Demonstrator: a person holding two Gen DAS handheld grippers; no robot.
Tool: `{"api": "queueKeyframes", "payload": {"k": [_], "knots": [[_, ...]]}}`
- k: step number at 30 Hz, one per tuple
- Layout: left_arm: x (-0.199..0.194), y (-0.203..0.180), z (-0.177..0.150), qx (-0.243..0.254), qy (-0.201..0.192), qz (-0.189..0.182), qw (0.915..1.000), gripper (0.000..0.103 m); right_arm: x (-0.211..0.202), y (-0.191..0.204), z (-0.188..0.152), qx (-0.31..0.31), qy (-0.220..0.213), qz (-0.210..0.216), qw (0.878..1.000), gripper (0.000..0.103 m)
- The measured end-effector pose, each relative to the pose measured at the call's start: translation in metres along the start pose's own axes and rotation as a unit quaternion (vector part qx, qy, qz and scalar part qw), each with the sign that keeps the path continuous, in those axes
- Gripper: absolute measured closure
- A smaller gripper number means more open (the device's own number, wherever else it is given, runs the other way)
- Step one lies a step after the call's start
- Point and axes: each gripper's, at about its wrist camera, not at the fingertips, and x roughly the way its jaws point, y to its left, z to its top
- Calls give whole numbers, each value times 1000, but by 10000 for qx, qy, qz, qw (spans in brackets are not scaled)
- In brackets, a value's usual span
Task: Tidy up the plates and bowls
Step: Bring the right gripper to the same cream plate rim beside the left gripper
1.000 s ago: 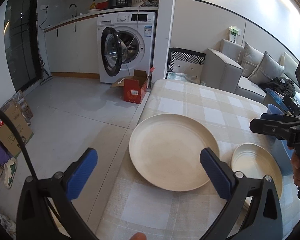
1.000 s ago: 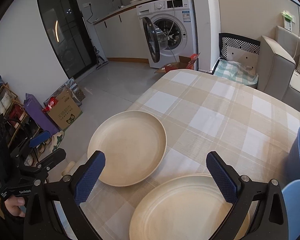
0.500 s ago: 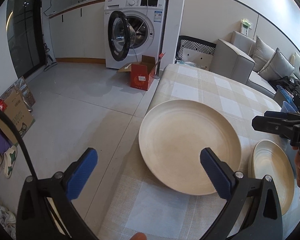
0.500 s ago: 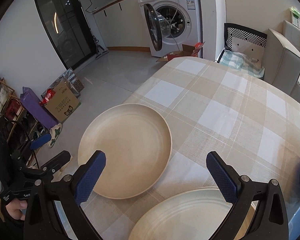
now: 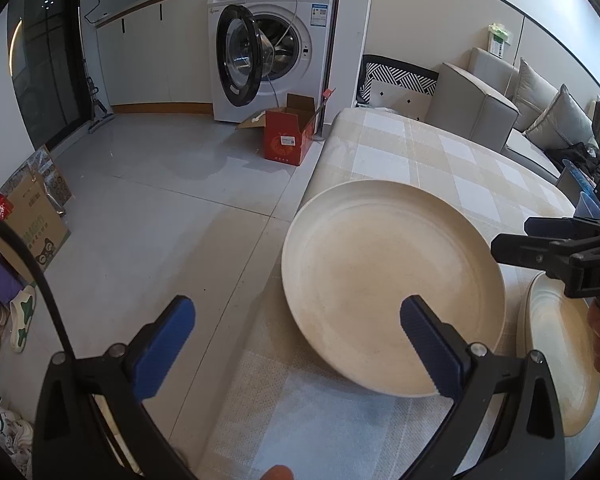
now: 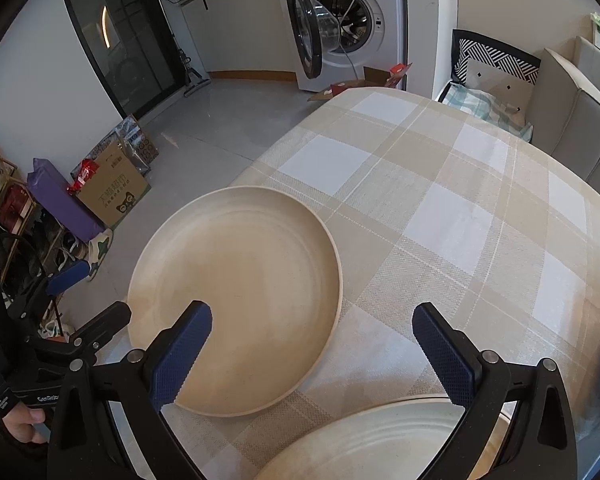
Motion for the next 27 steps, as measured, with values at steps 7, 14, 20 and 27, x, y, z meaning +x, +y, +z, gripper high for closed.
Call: {"api": "queueKeyframes", "payload": {"k": [7, 14, 20, 27], "knots": [[11, -1, 3, 20, 105, 51, 9999, 0, 17, 5, 5, -111, 196, -97, 9997, 0], [21, -1, 3, 30, 218, 96, 9997, 0, 33, 4, 6, -150, 401, -197, 9989, 1], [27, -1, 4, 19, 268, 102, 9996, 0, 42, 1, 8, -161, 490, -259, 9983, 1], [32, 2, 7, -46, 321, 149, 9994, 0, 52, -6, 10, -93, 572, -284, 9979, 5]]}}
